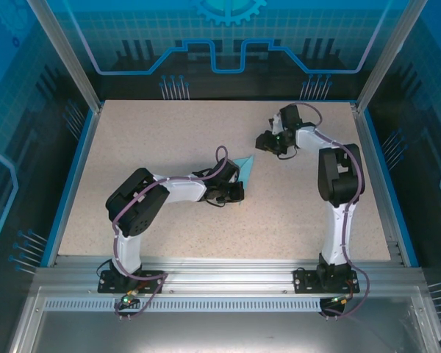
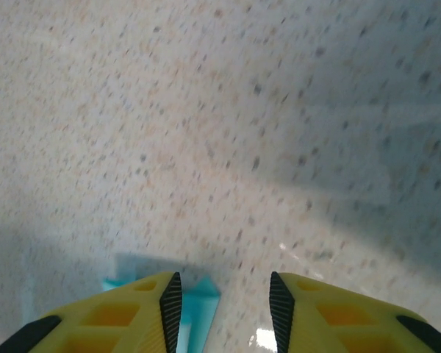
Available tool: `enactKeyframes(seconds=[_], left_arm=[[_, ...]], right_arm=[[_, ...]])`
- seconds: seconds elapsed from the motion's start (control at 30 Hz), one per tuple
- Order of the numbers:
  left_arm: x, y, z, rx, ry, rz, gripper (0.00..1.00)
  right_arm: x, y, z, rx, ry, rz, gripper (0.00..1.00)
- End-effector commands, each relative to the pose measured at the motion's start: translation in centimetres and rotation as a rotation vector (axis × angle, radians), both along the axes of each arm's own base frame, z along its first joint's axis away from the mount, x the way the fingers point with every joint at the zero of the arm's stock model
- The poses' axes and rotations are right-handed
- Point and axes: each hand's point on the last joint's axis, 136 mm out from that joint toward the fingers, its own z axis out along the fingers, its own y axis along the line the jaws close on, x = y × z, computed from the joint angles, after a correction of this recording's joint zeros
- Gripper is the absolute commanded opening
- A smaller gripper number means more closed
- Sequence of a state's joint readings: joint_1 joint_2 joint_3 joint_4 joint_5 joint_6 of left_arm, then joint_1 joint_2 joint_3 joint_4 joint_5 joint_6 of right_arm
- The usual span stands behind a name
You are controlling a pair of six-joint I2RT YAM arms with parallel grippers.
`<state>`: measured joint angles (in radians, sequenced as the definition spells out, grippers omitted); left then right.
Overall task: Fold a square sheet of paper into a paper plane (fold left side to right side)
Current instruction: Fold the wing for the fifth time at the center of the table.
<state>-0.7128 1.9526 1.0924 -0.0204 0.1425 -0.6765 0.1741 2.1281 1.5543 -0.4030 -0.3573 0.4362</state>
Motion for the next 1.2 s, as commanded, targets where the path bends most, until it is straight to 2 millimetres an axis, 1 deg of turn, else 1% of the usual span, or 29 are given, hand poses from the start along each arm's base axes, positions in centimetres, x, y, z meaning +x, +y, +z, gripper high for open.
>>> enactKeyframes(seconds=[0.0,0.1,0.17,0.23,0.3,0.37,0.47,0.63,0.7,0.87,0.93,1.0,1.17], left_arm=[[-5.9,5.2,-6.6,0.244,0.239,-0.022,0.00],[-5.9,5.1,-6.5,0.243,0.236,-0.024,0.00],[-5.9,5.2,-6.6,0.245,0.238,-0.023,0.00],[-6.0,5.2,-6.6,0.246,0.237,-0.025,0.00],[-6.0,5.2,-6.6,0.245,0.236,-0.024,0.00],[-6.0,5.1,-6.6,0.244,0.236,-0.025,0.00],[-6.0,5.1,-6.6,0.245,0.237,-0.025,0.00],[-6.0,5.1,-6.6,0.245,0.237,-0.025,0.00],[-6.0,5.1,-6.6,0.245,0.237,-0.024,0.00],[-6.0,5.2,-6.6,0.246,0.238,-0.025,0.00],[-6.0,5.1,-6.7,0.245,0.239,-0.025,0.00],[-6.0,5.2,-6.6,0.245,0.239,-0.024,0.00],[-6.0,5.2,-6.6,0.244,0.238,-0.024,0.00]], right_arm=[[-1.9,2.2,3.0,0.079,-0.050,0.057,0.37],[-3.4,3.5,2.7,0.120,-0.040,0.069,0.33],[-4.2,4.6,2.2,0.136,-0.026,0.089,0.32],[-4.8,5.6,1.2,0.136,-0.004,0.107,0.31],[-5.0,6.3,0.1,0.130,0.018,0.116,0.31],[-4.8,6.7,-0.8,0.129,0.034,0.116,0.32],[-4.2,6.8,-2.1,0.093,0.053,0.112,0.32],[-3.2,5.8,-4.5,-0.006,0.076,0.103,0.32],[-2.6,5.3,-4.8,-0.020,0.076,0.095,0.32],[-0.5,3.8,-4.5,-0.039,0.042,0.063,0.32],[0.2,3.5,-4.2,-0.029,0.035,0.062,0.32],[0.5,3.7,-3.2,-0.016,0.020,0.073,0.32],[-0.4,4.4,0.0,0.000,-0.041,0.115,0.33]])
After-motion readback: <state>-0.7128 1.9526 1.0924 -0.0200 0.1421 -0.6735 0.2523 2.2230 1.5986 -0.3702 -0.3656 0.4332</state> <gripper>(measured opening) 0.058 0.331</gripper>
